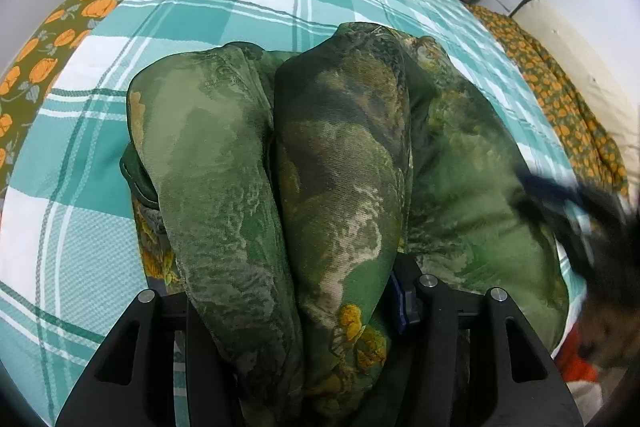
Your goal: Fold large clothes
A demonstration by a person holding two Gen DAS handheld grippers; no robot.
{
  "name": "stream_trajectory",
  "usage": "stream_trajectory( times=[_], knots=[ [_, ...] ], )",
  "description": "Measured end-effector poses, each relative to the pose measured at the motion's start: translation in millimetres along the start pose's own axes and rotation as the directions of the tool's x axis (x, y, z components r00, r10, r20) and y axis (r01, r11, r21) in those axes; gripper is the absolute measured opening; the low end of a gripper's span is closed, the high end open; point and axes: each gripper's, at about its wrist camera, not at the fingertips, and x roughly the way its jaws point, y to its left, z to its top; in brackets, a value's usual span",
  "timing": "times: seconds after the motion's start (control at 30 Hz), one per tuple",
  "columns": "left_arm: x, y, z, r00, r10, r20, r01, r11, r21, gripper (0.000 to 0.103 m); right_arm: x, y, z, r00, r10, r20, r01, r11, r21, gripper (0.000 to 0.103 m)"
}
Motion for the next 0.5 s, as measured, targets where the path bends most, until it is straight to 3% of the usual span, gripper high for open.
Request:
stream_trajectory(
  times=[0.13, 0.27, 0.4, 0.5],
  knots=[
    [0.3, -0.7, 0.3, 1.0, -0.003, 0.0, 0.003, 1.0, -0.001, 0.053, -43.3, 1.0, -57.6, 0.999, 0.045, -0.008, -0.045, 0.999, 0.028, 0.038],
    [1.6, -2.2, -0.5, 1.0, -0.008, 0.0, 0.008, 1.0, -0.008, 0.054, -65.9, -9.4, -95.0, 0.996, 0.085, -0.001, -0.084, 0.984, 0.158, 0.038],
    [3.0, -3.8, -1.3, 1.0, -0.002, 0.003, 0.002, 1.0, -0.007, 0.055, -33.8, -5.4, -100.2, 0.996, 0.068, -0.066, -0.058, 0.987, 0.148, 0.038],
    [3.8, -6.0, -1.2, 1.0, 0.016, 0.006, -0.016, 1.0, -0.002, 0.055, -16.8, 4.7, -102.7, 0.998, 0.032, -0.061, -0.027, 0.997, 0.077, 0.038]
  ],
)
